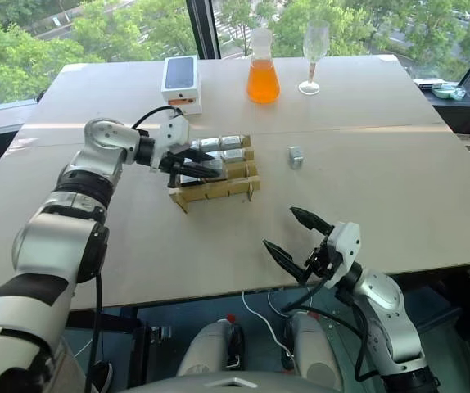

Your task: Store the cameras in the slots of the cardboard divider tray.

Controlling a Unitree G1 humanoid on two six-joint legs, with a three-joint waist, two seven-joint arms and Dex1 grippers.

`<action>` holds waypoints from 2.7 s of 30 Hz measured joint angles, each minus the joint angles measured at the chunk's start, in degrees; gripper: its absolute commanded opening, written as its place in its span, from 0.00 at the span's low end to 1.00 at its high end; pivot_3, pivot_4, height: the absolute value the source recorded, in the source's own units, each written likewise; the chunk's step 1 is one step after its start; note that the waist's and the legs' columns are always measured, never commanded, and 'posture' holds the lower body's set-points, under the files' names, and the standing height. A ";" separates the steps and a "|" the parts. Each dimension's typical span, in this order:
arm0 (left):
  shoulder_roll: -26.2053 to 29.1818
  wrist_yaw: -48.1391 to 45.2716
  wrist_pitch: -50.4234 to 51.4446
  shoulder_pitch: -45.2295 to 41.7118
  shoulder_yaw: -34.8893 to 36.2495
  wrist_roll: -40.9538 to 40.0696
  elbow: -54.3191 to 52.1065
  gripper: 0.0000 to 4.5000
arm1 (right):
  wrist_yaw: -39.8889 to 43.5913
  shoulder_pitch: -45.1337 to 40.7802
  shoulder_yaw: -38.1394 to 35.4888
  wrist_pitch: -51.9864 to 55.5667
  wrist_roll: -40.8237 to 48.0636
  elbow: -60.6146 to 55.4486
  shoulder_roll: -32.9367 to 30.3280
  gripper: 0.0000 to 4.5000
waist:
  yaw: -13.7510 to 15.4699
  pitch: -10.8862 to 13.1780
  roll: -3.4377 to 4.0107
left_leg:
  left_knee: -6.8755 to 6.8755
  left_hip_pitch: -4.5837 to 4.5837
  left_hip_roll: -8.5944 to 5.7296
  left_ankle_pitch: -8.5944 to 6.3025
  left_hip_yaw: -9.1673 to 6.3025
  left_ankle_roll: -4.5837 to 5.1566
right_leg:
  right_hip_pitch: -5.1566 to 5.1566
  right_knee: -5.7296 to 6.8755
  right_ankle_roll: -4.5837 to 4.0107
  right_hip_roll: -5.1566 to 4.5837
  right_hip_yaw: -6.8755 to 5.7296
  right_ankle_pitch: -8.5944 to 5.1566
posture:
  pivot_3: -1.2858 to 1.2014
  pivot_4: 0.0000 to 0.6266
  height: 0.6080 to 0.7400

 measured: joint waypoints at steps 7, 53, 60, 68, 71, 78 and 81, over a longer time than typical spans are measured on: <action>0.14 0.07 -0.10 0.00 0.91 0.45 1.03 0.18 | 0.11 -0.04 -0.08 0.01 0.00 0.00 -0.03 0.98 | -0.02 -0.04 -0.05 | 0.00 0.06 0.00 0.00 -0.02 0.00 | 0.04 0.03 0.00 0.00 -0.02 0.00 | 0.52 0.24 1.00; 1.42 0.40 4.74 -1.42 3.71 1.35 3.62 0.18 | 0.51 -1.32 -0.83 0.00 0.08 1.87 0.80 0.98 | -0.26 -0.06 -0.09 | 0.02 -0.06 0.03 0.01 -0.09 -0.02 | 0.00 -0.04 -0.04 0.08 -0.11 0.02 | 0.52 0.24 1.00; 1.81 -2.40 6.88 -1.58 3.71 1.29 3.62 0.18 | 0.58 -1.37 -1.28 0.00 0.07 1.89 0.85 0.98 | -0.26 -0.06 -0.10 | 0.02 -0.06 0.03 0.00 -0.09 -0.02 | -0.01 -0.03 -0.03 0.08 -0.11 0.02 | 0.52 0.24 1.00; 2.58 0.50 5.01 -1.96 3.13 4.24 3.88 0.18 | 0.59 -1.45 -1.31 0.00 0.07 1.90 0.85 0.98 | -0.32 -0.05 -0.10 | 0.02 -0.06 0.04 0.00 -0.10 -0.01 | -0.02 -0.01 -0.03 0.07 -0.11 0.02 | 0.52 0.24 1.00; 2.58 2.62 4.04 -2.14 3.12 5.29 4.12 0.18 | 0.57 -1.66 -1.31 0.01 0.07 1.90 0.87 0.98 | -0.29 -0.05 -0.10 | 0.02 -0.06 0.04 0.00 -0.09 -0.01 | -0.02 -0.02 -0.03 0.06 -0.10 0.02 | 0.52 0.24 1.00; 2.29 4.44 2.35 -2.42 3.13 6.22 5.06 0.18 | 0.30 -2.17 -1.32 0.01 0.07 1.90 1.05 0.98 | -0.30 -0.05 -0.10 | 0.02 -0.06 0.04 0.01 -0.08 -0.02 | -0.02 -0.01 -0.04 0.05 -0.10 0.02 | 0.52 0.24 1.00; 2.12 3.15 2.25 -2.42 3.15 6.48 5.09 0.18 | 0.25 -2.31 -1.32 0.03 0.07 1.90 1.05 0.98 | -0.27 -0.05 -0.10 | 0.02 -0.06 0.03 0.01 -0.08 -0.02 | -0.02 -0.02 -0.04 0.06 -0.11 0.02 | 0.52 0.24 1.00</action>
